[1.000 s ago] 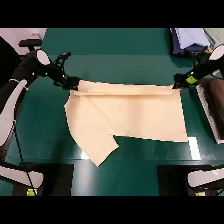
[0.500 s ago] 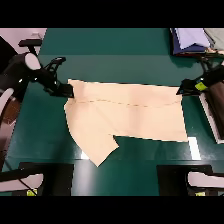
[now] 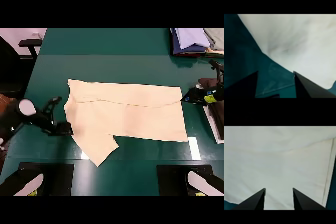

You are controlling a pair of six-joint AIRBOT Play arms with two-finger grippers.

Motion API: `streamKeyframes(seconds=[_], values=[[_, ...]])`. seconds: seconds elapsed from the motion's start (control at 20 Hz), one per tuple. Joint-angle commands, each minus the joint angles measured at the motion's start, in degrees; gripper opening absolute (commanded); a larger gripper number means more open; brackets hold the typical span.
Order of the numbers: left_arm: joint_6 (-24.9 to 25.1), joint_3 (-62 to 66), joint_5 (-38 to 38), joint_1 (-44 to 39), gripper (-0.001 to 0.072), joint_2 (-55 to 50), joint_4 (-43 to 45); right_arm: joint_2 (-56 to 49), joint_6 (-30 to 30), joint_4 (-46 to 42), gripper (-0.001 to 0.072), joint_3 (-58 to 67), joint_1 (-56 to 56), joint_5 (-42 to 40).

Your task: Fold the shirts.

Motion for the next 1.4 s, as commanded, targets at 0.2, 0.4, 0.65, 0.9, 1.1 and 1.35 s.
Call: streamKeyframes(seconds=[0.2,0.4,0.65,0.9,1.1,1.35], values=[[1.4,-11.7,14.0,-4.9,0.051,1.7,-14.8,1.8,0.0,0.5,0.04,-1.8,0.3,-1.5],[1.4,-11.0,13.2,-6.6,0.0111,1.8,-15.8,1.8,0.0,0.4,0.04,-1.8,-1.1,0.4],[2.9,-5.0,9.7,-6.6,0.0027,1.9,-14.0,2.4,0.0,-3.9,0.0423,-9.6,-13.9,8.8],[2.9,-2.8,9.7,-6.6,0.0027,1.9,-12.8,1.5,-0.1,-4.3,0.0614,-27.6,-29.6,6.1],[2.9,-2.8,9.3,-6.6,0.0027,1.9,-12.5,-2.5,-3.5,4.4,0.0475,-32.7,-29.4,0.5],[4.2,-1.9,6.8,-6.6,0.0025,1.9,-10.8,-4.4,-4.0,7.4,0.0144,-29.7,-20.4,-3.2]])
